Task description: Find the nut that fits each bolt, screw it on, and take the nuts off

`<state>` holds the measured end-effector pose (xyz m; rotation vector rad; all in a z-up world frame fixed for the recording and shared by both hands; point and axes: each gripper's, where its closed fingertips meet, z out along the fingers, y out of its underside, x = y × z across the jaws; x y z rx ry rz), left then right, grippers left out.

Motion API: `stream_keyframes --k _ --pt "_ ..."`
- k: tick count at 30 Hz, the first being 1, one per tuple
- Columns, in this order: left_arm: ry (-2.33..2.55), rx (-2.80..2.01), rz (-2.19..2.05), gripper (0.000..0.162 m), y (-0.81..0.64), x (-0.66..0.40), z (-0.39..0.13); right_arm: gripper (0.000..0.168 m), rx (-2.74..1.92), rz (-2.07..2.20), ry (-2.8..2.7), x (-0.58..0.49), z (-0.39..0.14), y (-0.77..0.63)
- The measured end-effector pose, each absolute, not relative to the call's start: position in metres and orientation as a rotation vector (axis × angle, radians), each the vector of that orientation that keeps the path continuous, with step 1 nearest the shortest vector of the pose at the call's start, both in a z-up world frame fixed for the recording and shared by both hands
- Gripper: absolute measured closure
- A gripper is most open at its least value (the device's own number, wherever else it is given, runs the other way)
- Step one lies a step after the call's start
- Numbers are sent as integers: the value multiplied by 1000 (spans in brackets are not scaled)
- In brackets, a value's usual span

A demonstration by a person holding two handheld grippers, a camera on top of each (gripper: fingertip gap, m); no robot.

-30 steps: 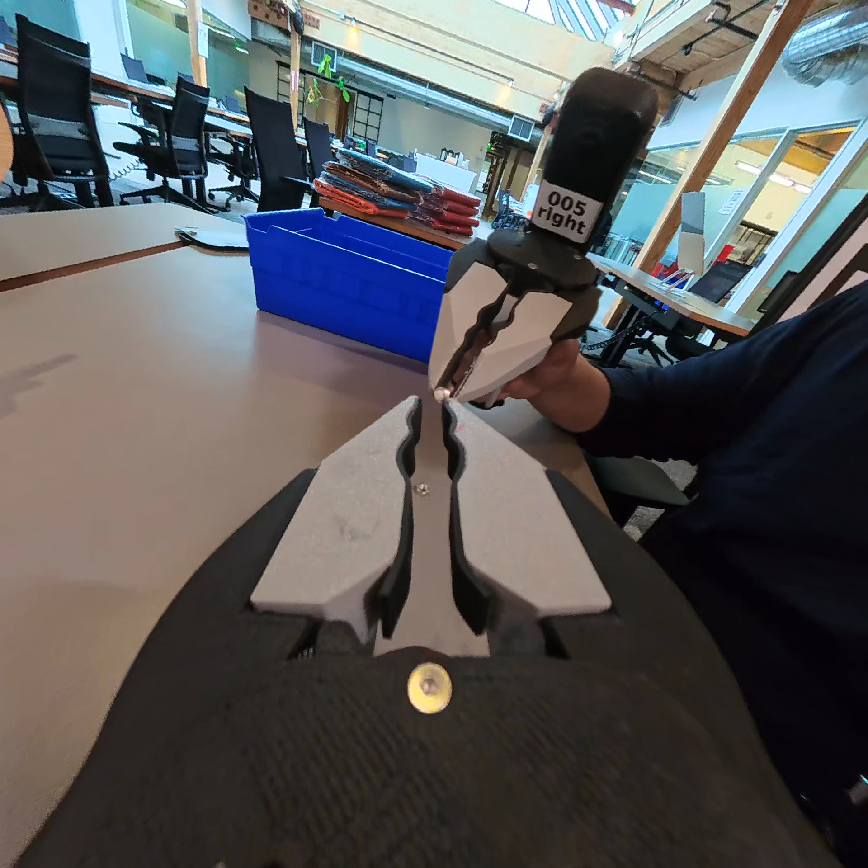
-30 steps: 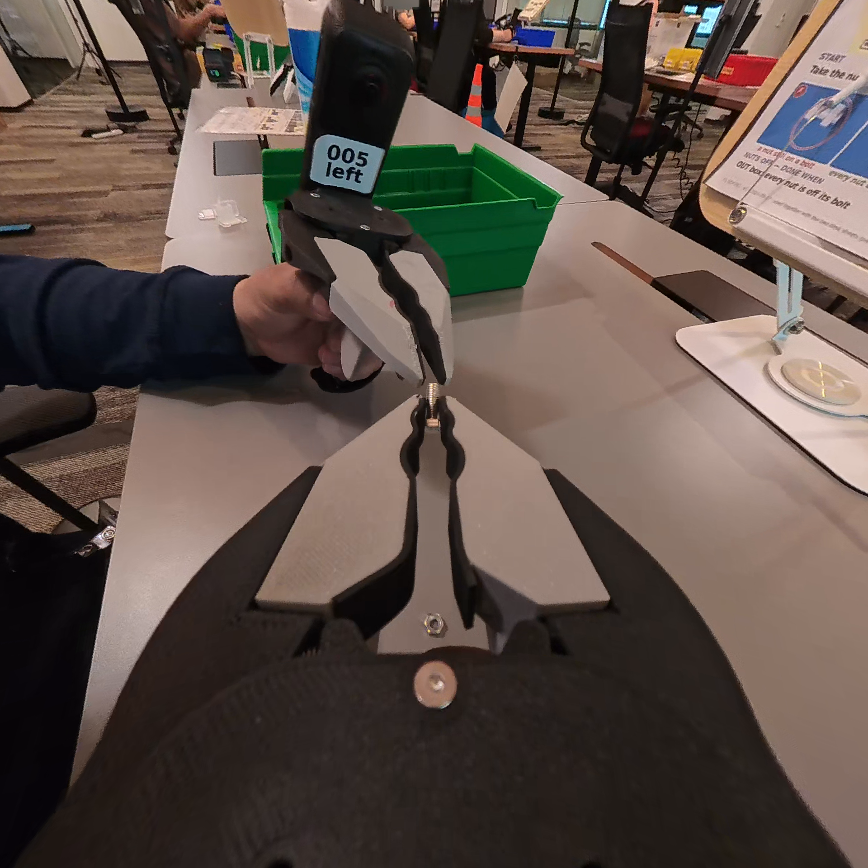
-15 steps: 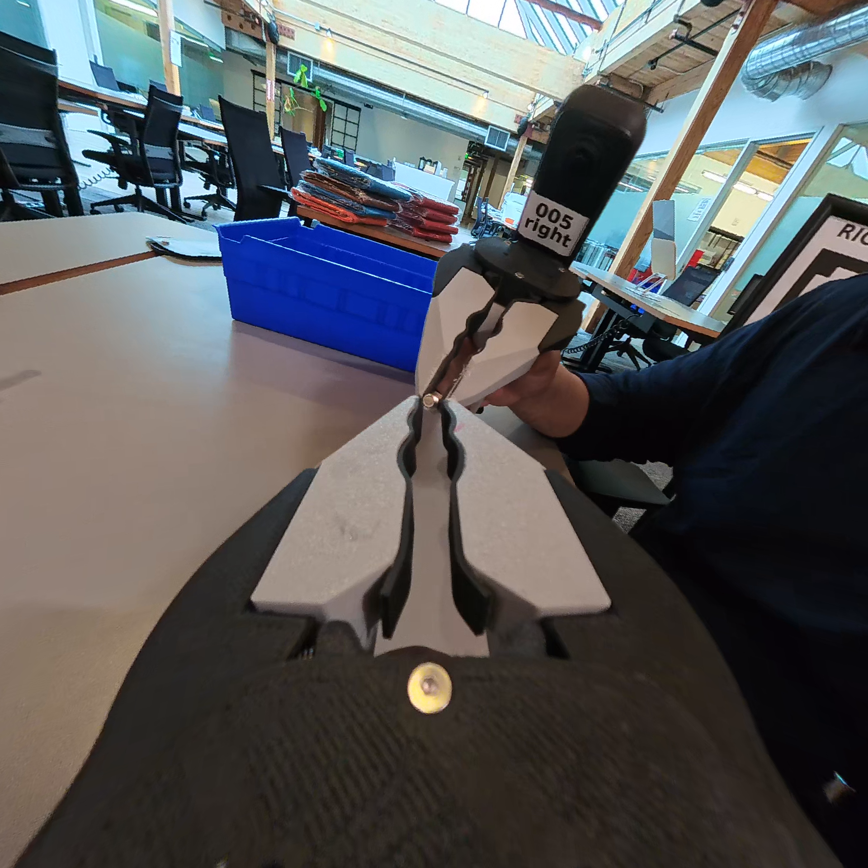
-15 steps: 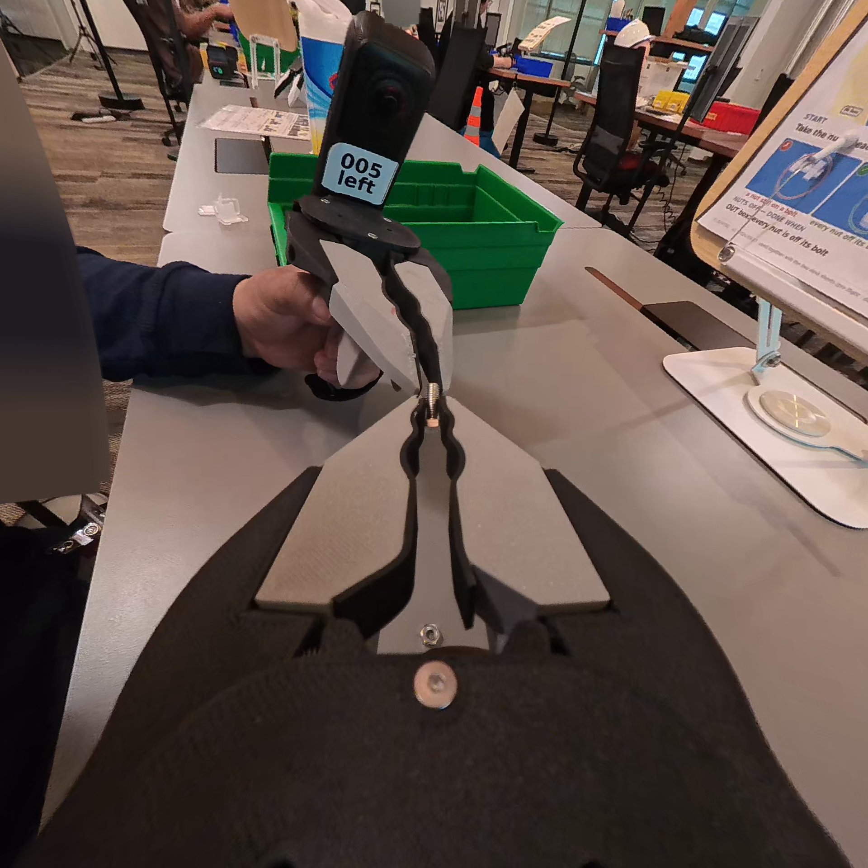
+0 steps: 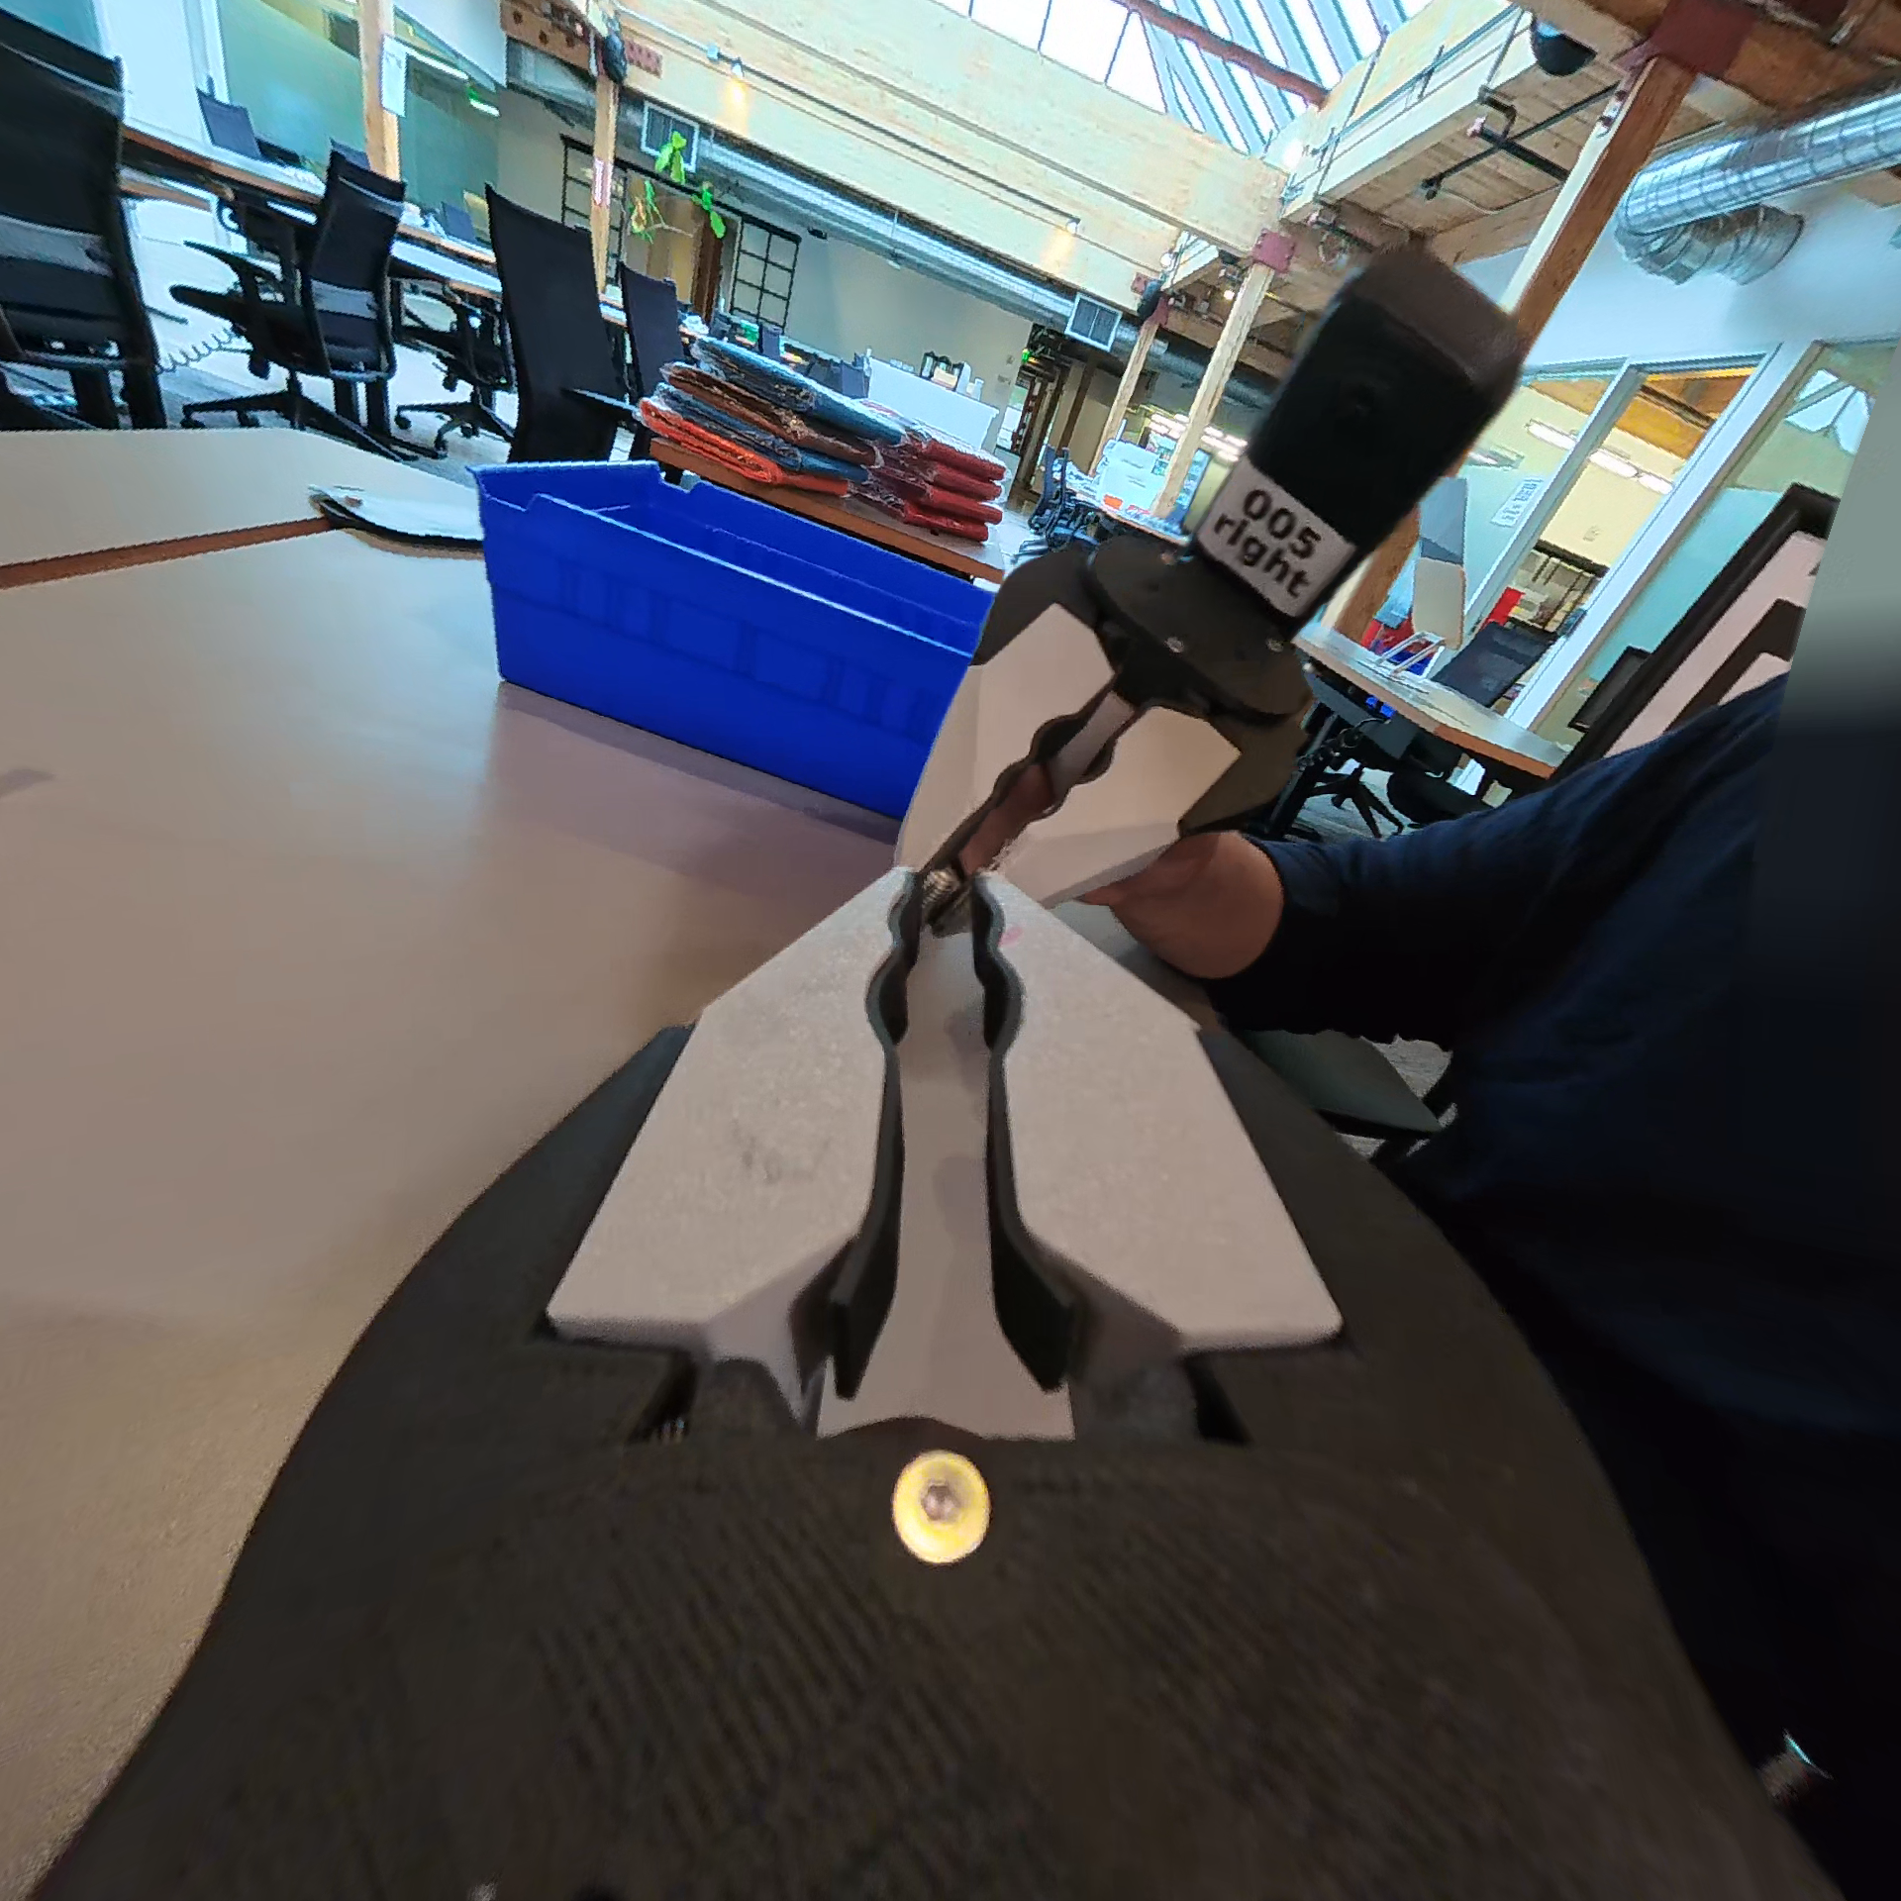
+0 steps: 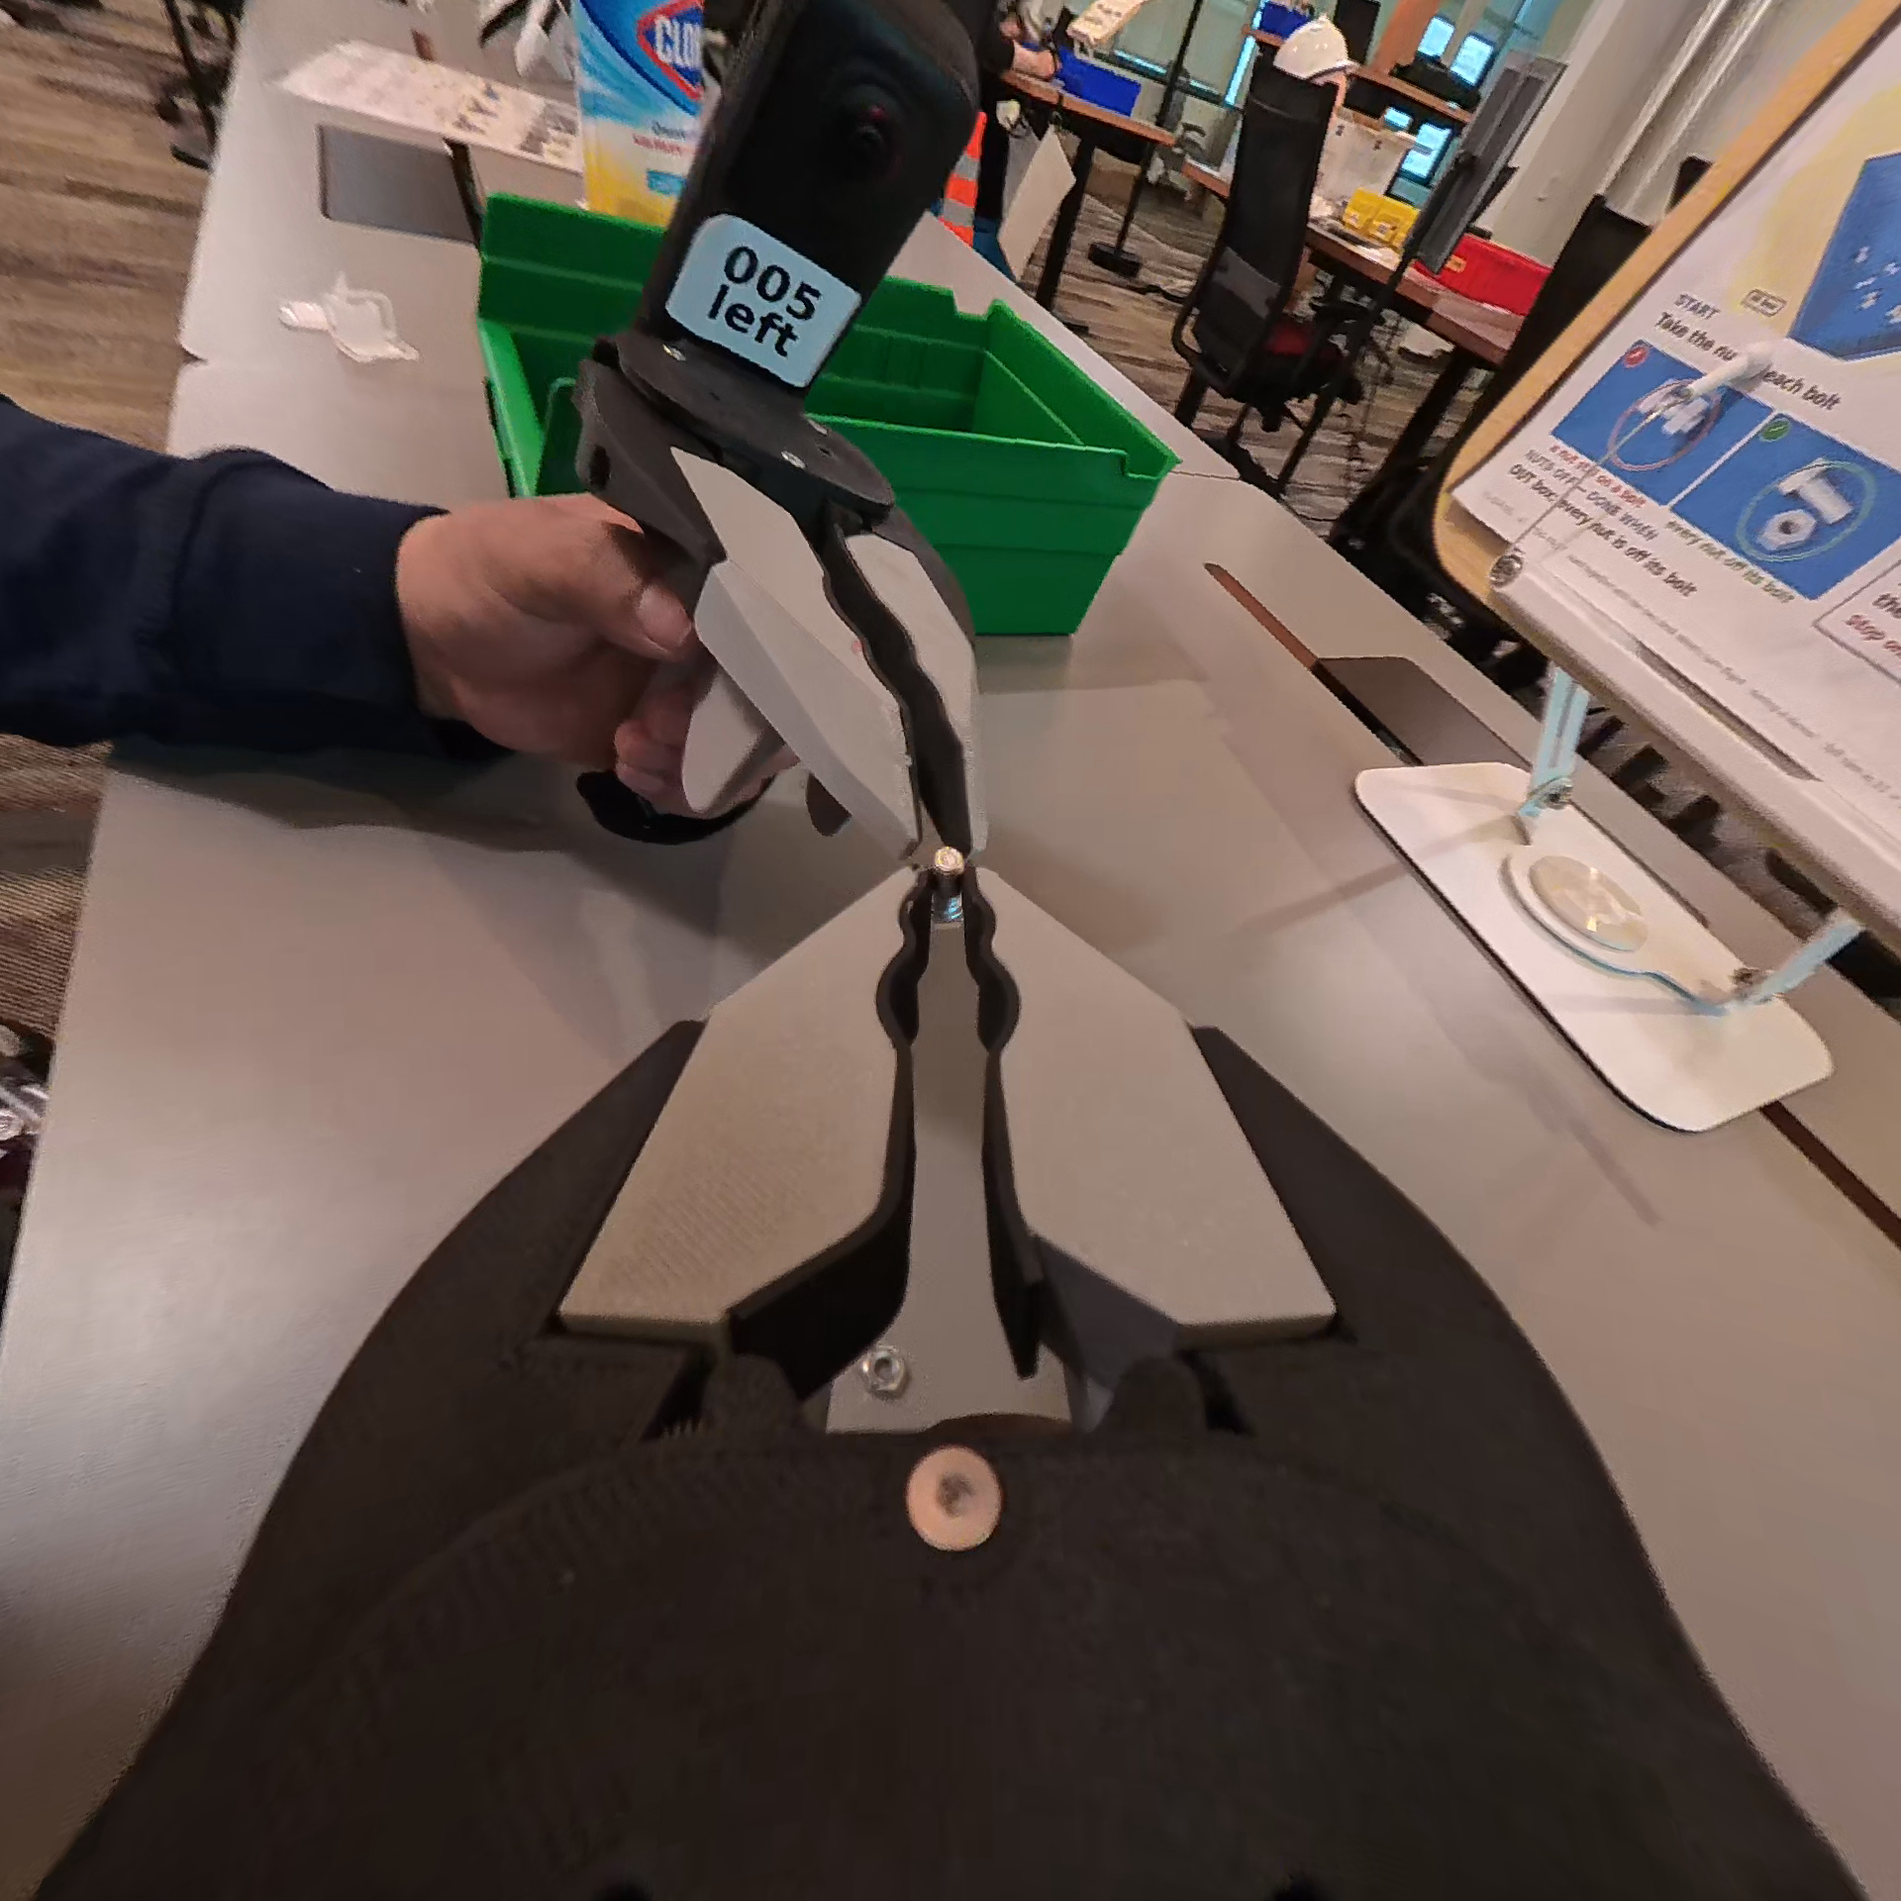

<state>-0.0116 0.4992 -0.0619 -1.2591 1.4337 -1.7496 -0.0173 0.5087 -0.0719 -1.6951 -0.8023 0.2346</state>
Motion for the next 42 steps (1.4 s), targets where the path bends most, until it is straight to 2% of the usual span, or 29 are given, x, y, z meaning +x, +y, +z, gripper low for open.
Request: stream_keyframes --k 2,5,10,14,24,28,42 --pt "1437 -1277 -1718 155 501 -10 -65 166 -1704 182 -810 -16 -75 511" --pt "1463 -1286 -1652 141 504 -9 -70 166 -1707 159 -810 -15 -76 512" --pt "1531 -1312 -1514 134 506 -6 -84 166 -1710 360 -697 -9 -66 511" --pt "1530 -1280 -1436 137 504 -3 -82 166 -1707 516 -635 -10 -60 508" --pt "1511 -1214 -1277 146 505 -1 -78 166 -1744 501 -620 -13 -67 512" --pt "1505 -1202 -1247 154 505 -1 -77 166 -1744 501 -619 -14 -67 512" --pt "1510 -1196 -1250 154 505 -3 -75 166 -1737 523 -610 -17 -65 513"
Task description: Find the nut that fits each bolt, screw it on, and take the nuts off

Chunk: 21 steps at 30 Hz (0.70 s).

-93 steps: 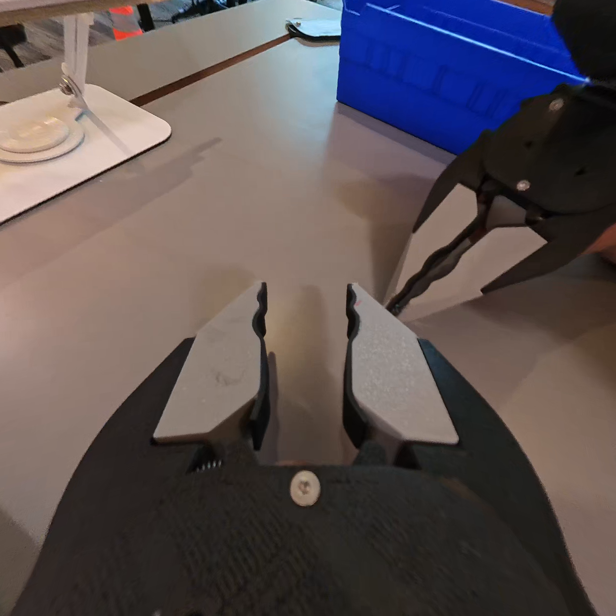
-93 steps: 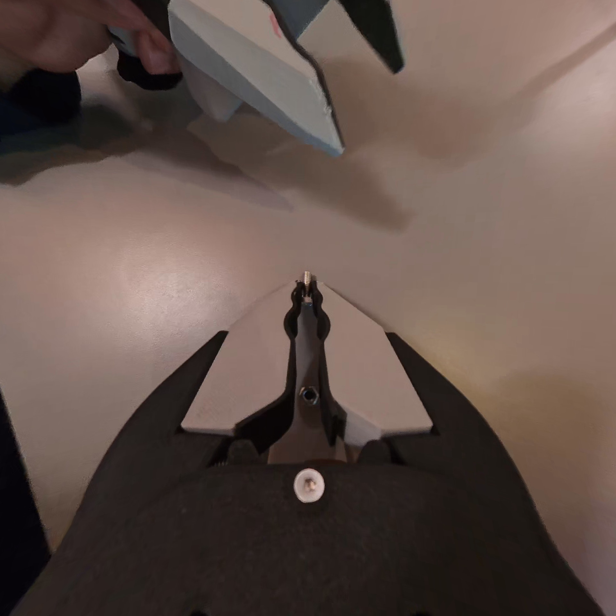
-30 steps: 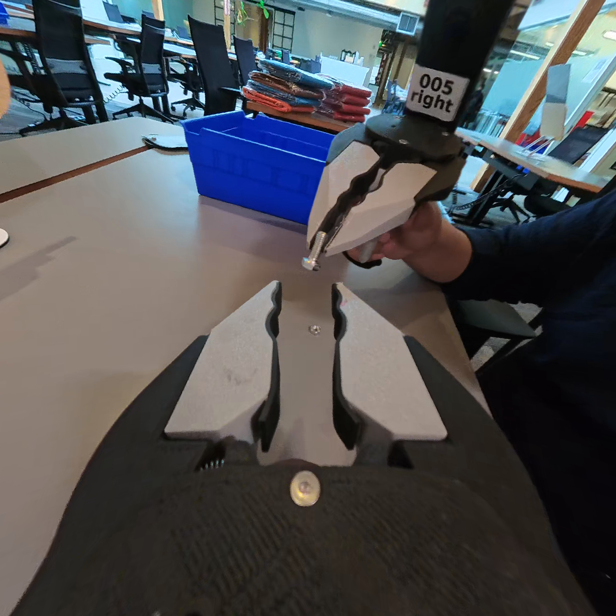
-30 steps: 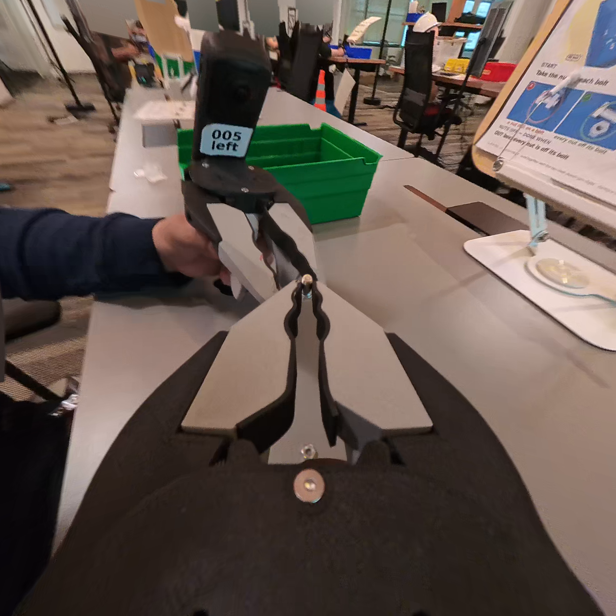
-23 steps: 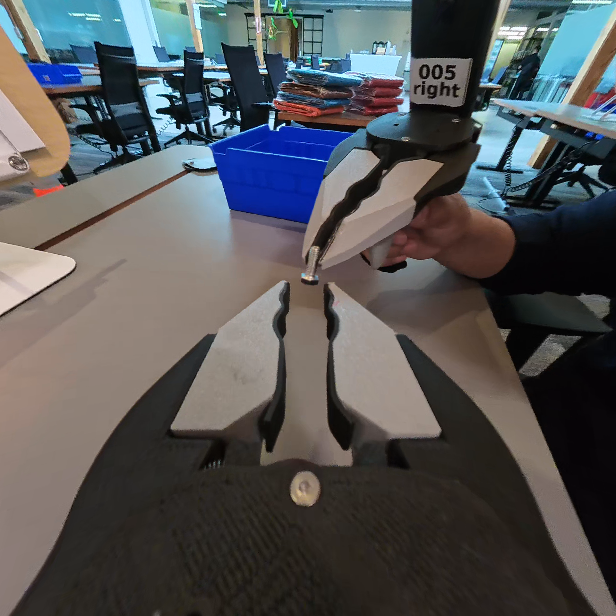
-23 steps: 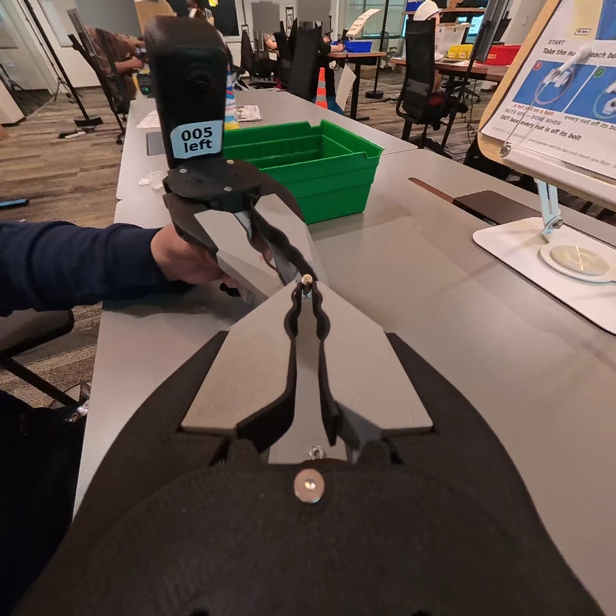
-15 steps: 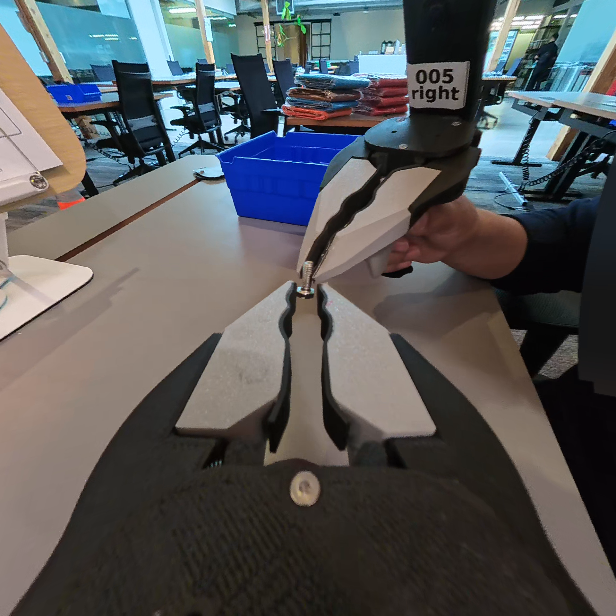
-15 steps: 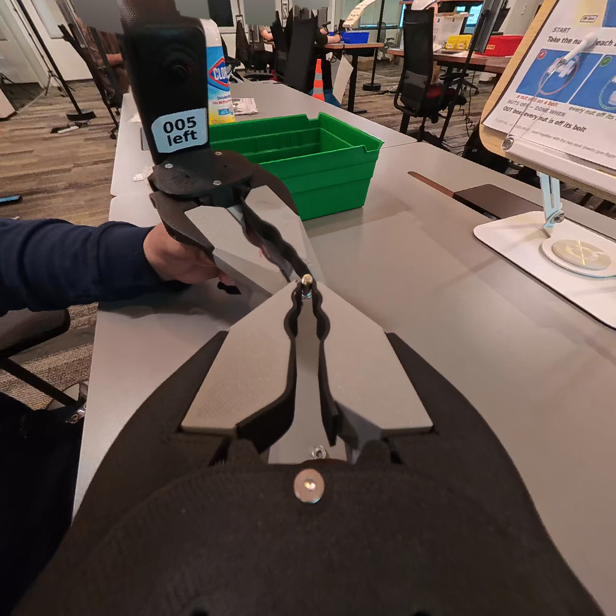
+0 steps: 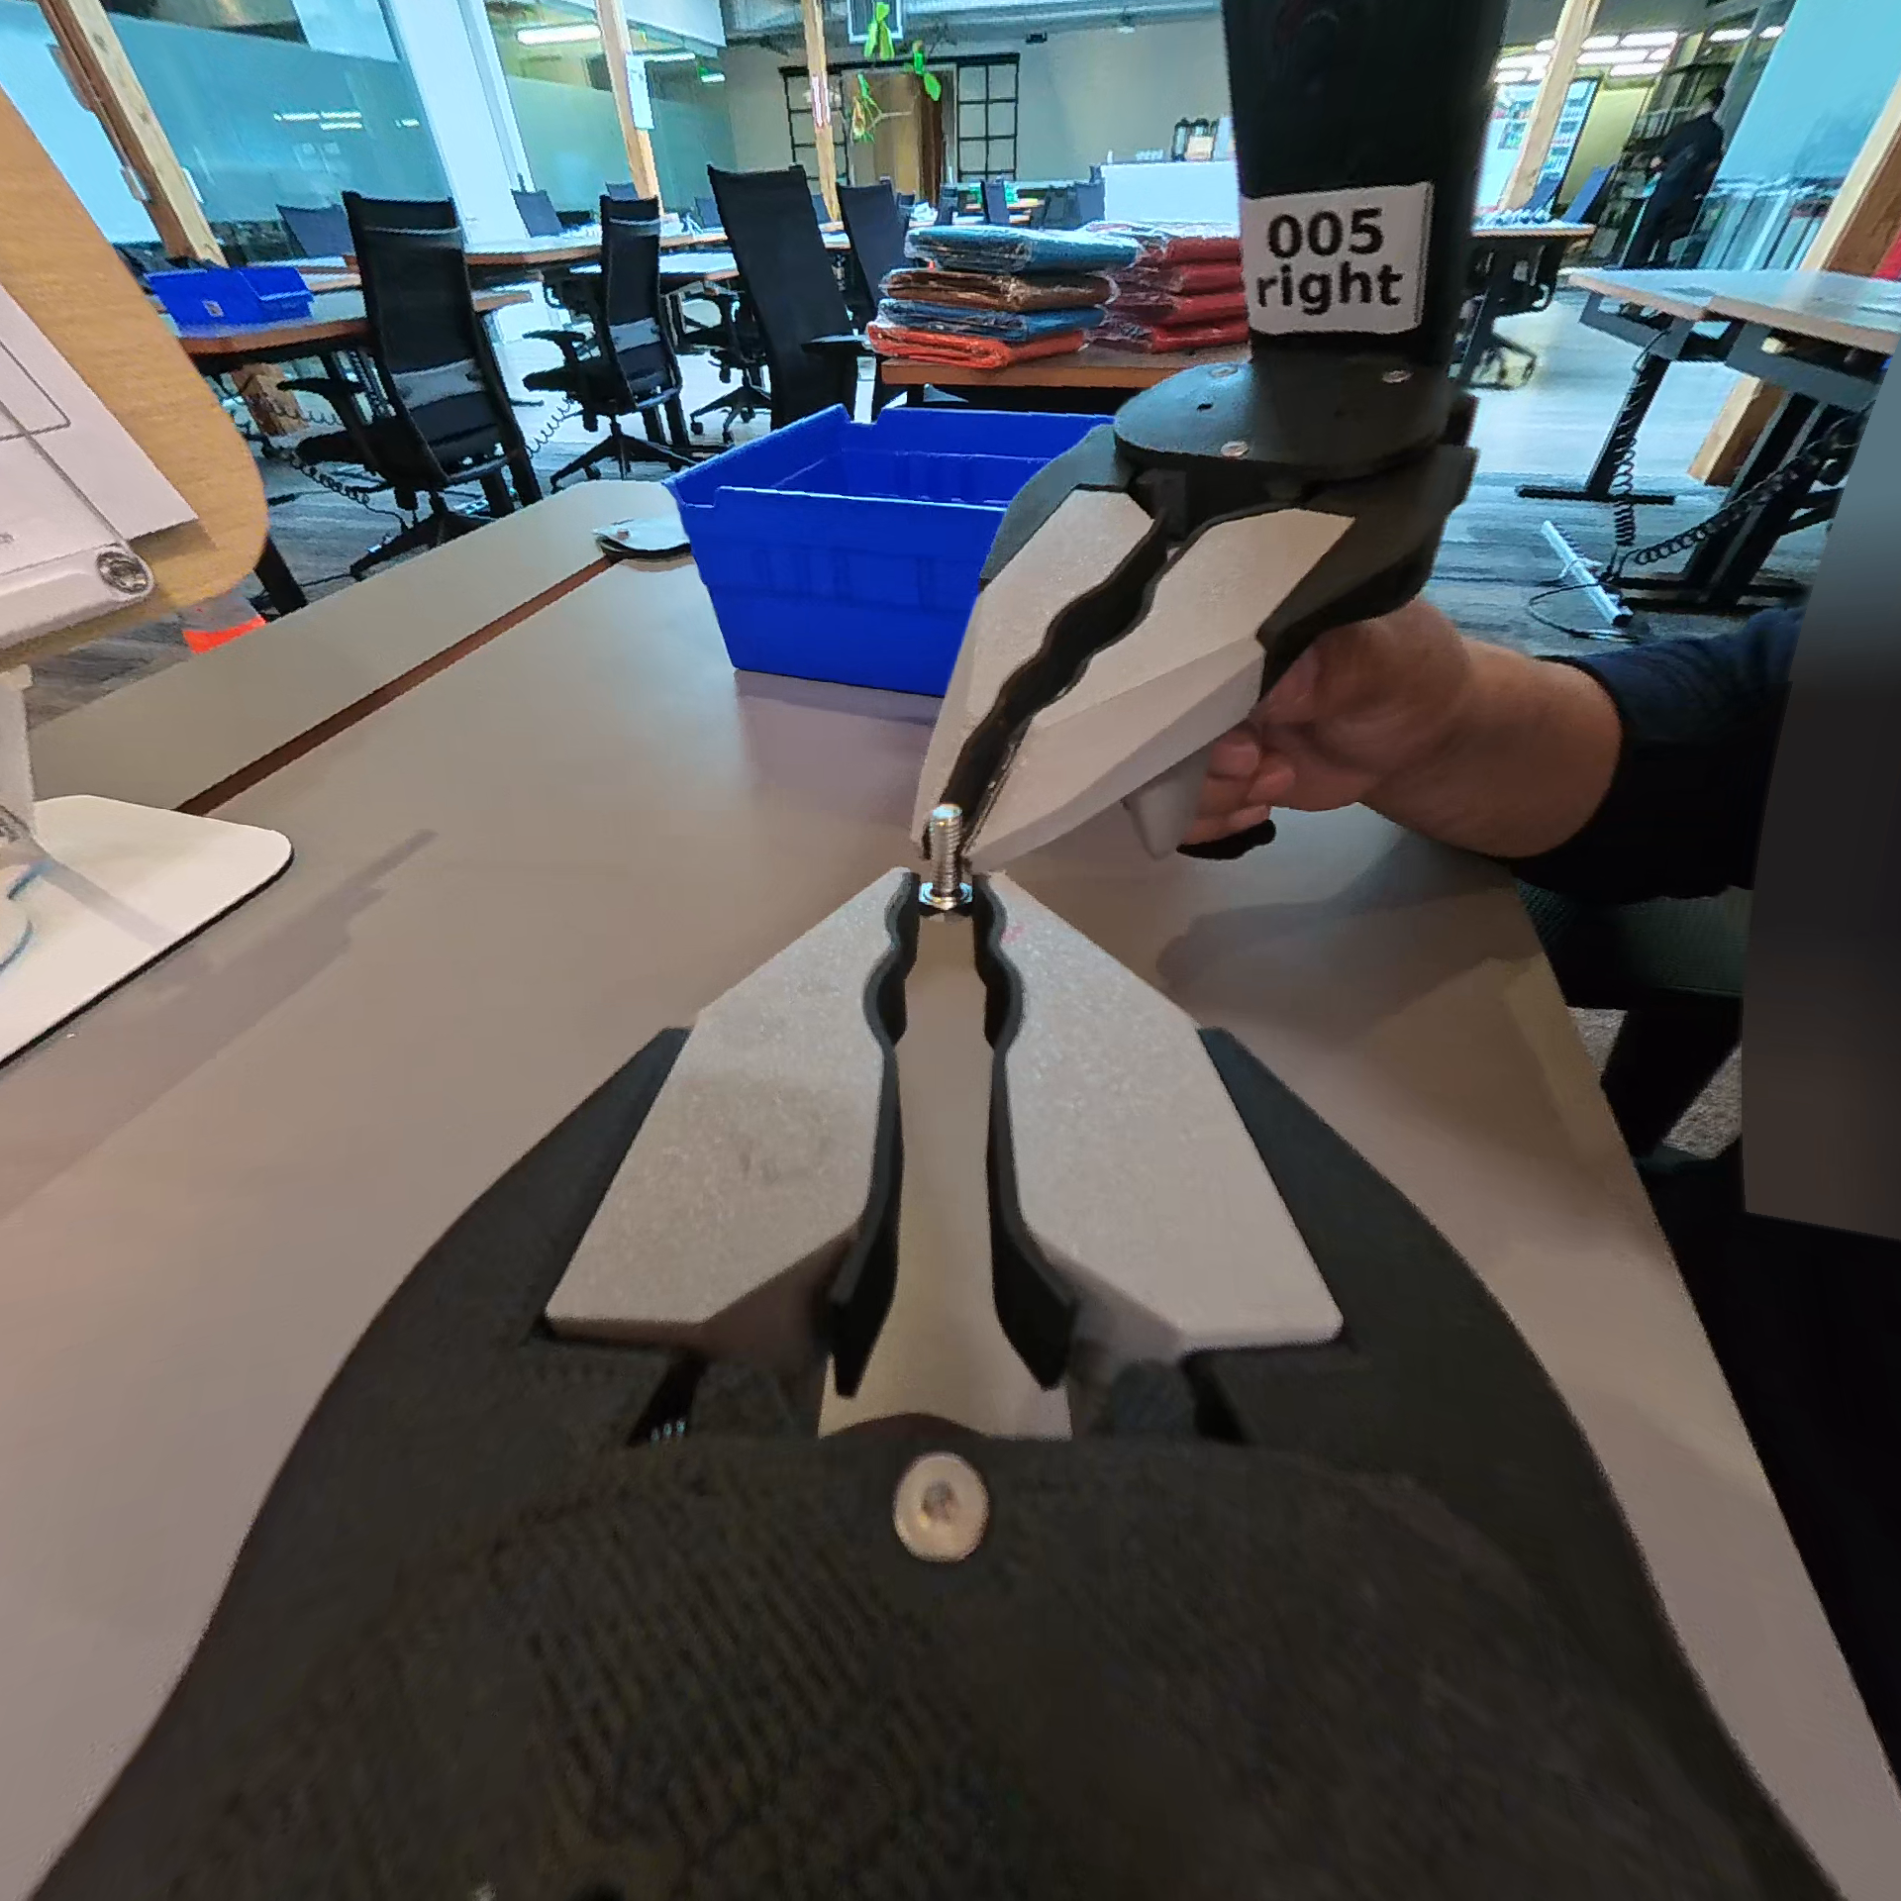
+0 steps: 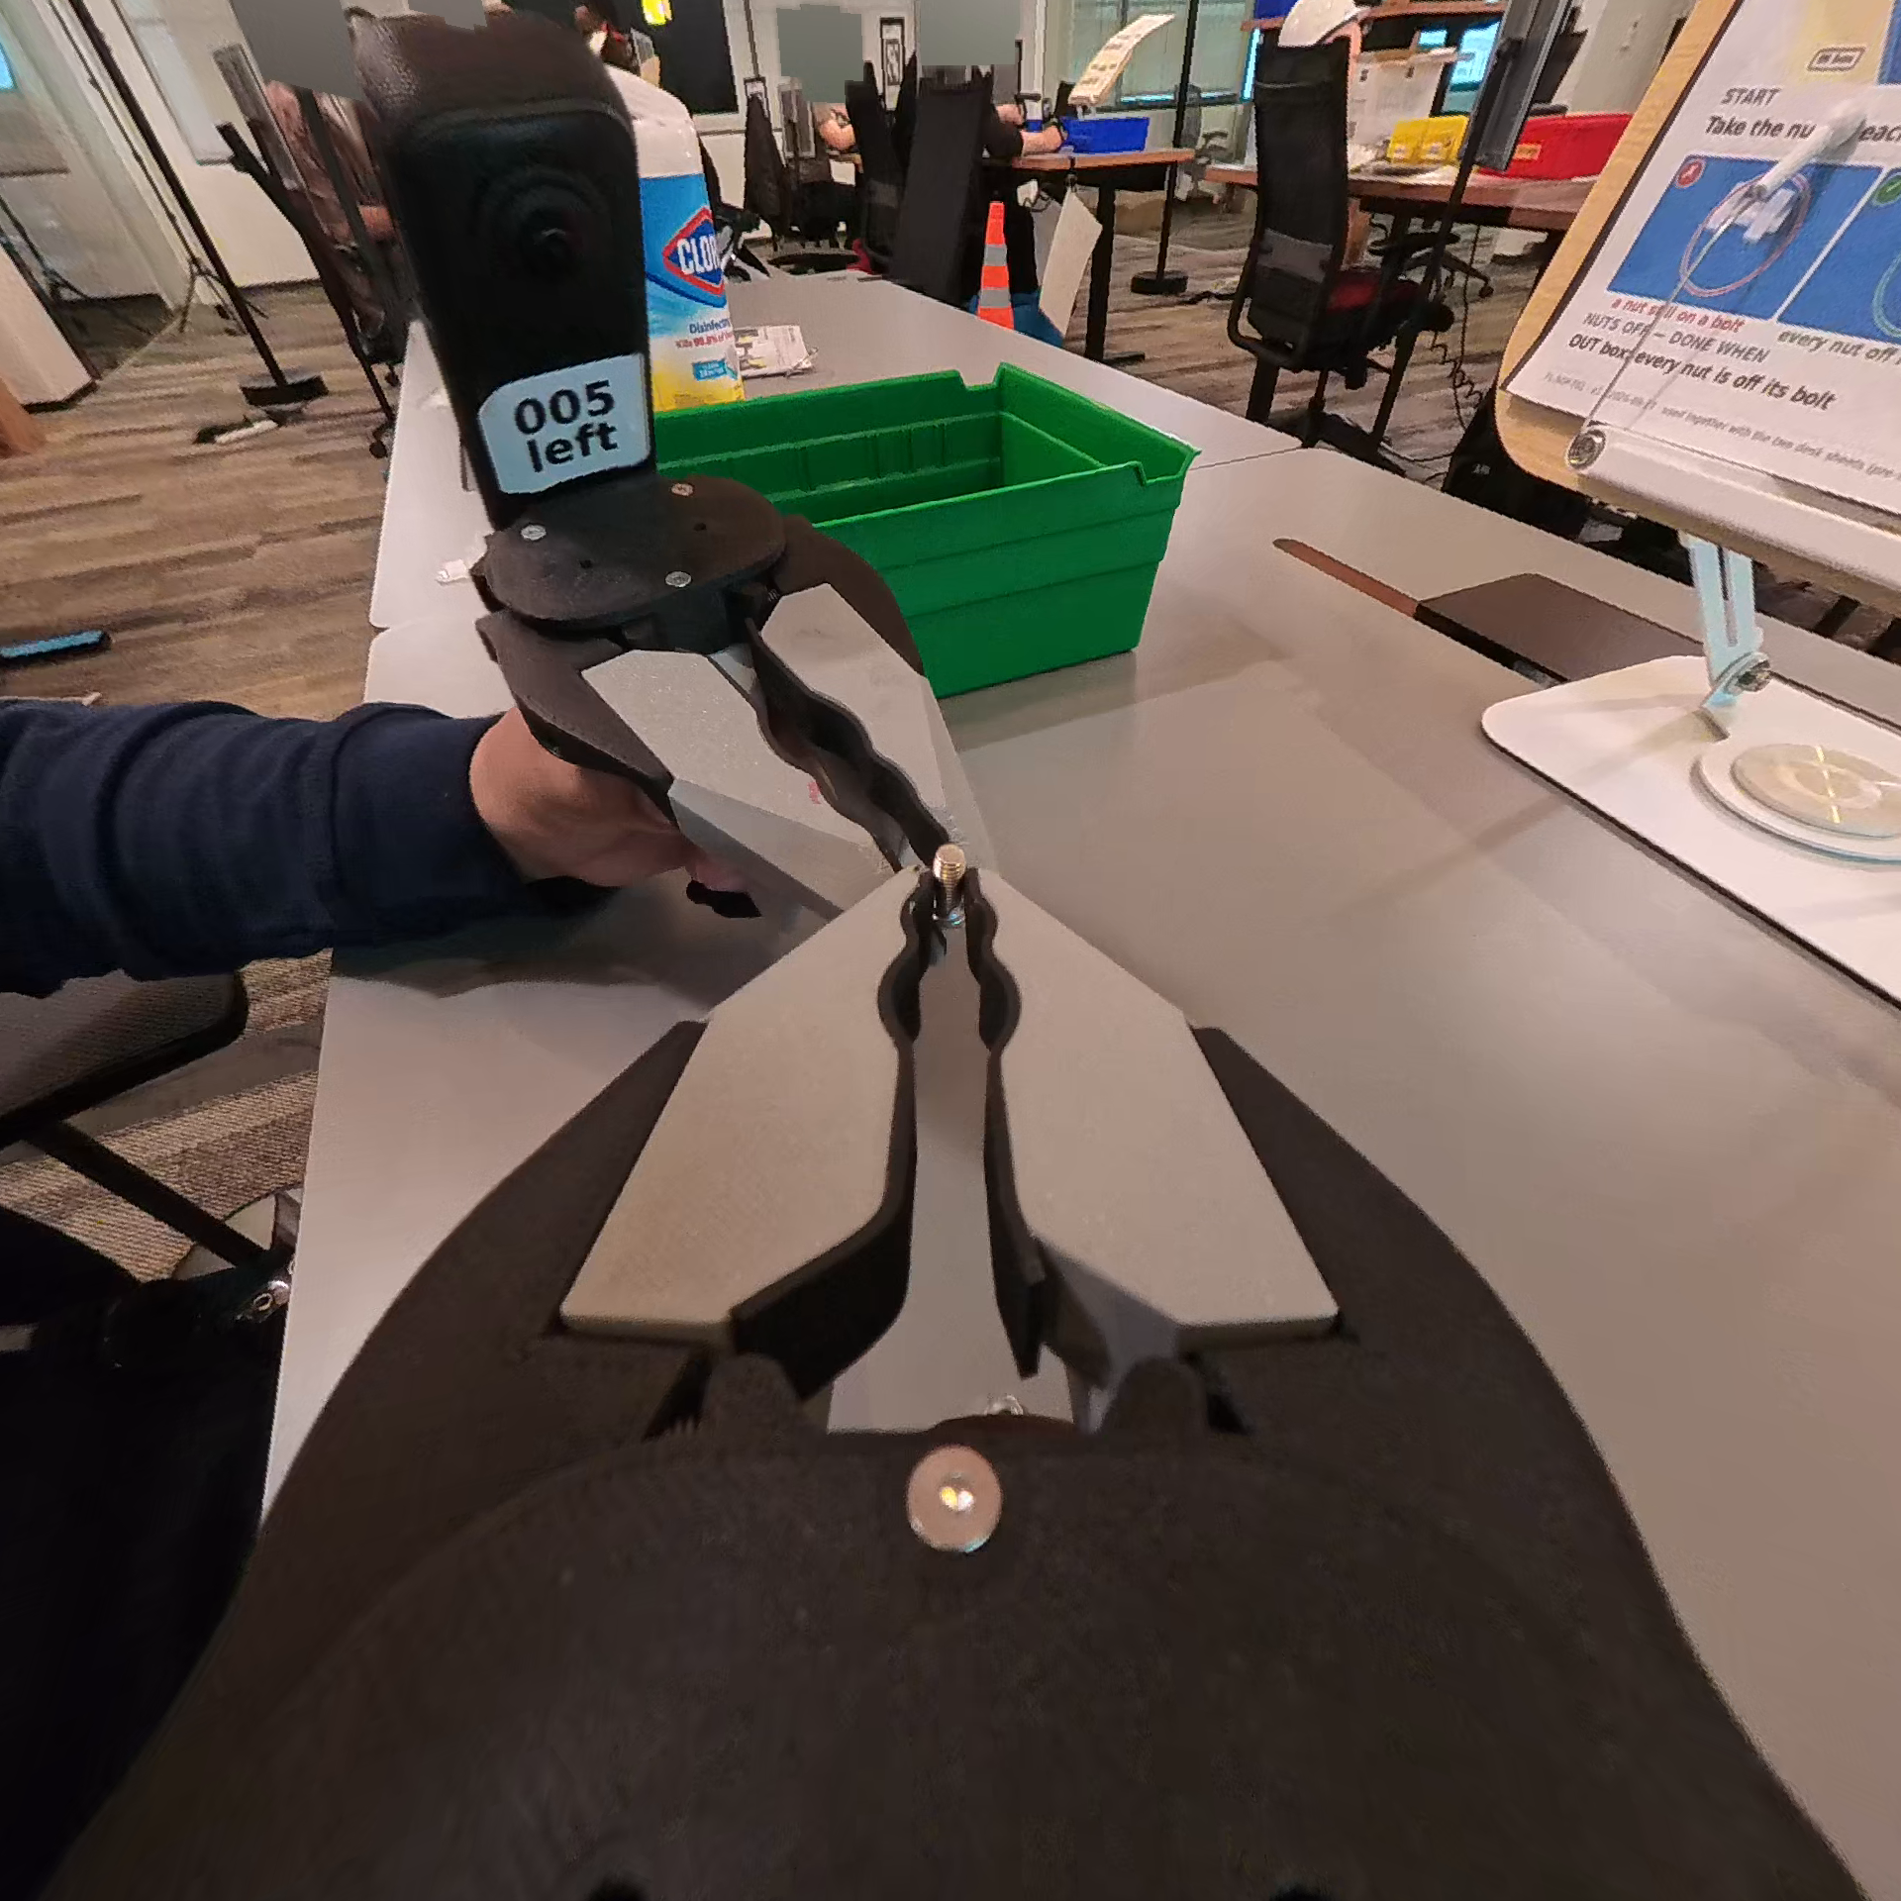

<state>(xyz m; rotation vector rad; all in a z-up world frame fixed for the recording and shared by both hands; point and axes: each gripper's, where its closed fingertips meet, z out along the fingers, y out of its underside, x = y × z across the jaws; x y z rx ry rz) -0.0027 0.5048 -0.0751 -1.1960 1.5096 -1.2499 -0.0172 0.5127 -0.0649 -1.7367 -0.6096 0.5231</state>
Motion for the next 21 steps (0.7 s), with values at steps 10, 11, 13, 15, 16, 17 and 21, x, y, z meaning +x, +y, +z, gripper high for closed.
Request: stream_keyframes --k 10,11,13,15,16,17,21 --pt "1506 -1227 -1304 154 506 -4 -76 166 -1743 550 -587 -19 -66 515" --pt "1505 -1230 -1310 154 506 -4 -76 166 -1742 551 -586 -19 -66 515" --pt "1504 -1236 -1328 154 505 -4 -76 166 -1741 554 -586 -19 -66 515" --pt "1500 -1232 -1342 155 505 -4 -74 166 -1736 577 -580 -20 -64 514" --pt "1498 -1227 -1348 155 504 -5 -73 166 -1733 594 -576 -20 -63 514" --pt "1496 -1220 -1357 154 503 -5 -72 166 -1727 611 -574 -20 -62 513" --pt "1480 -1202 -1401 155 501 -6 -66 166 -1698 629 -577 -21 -57 511"
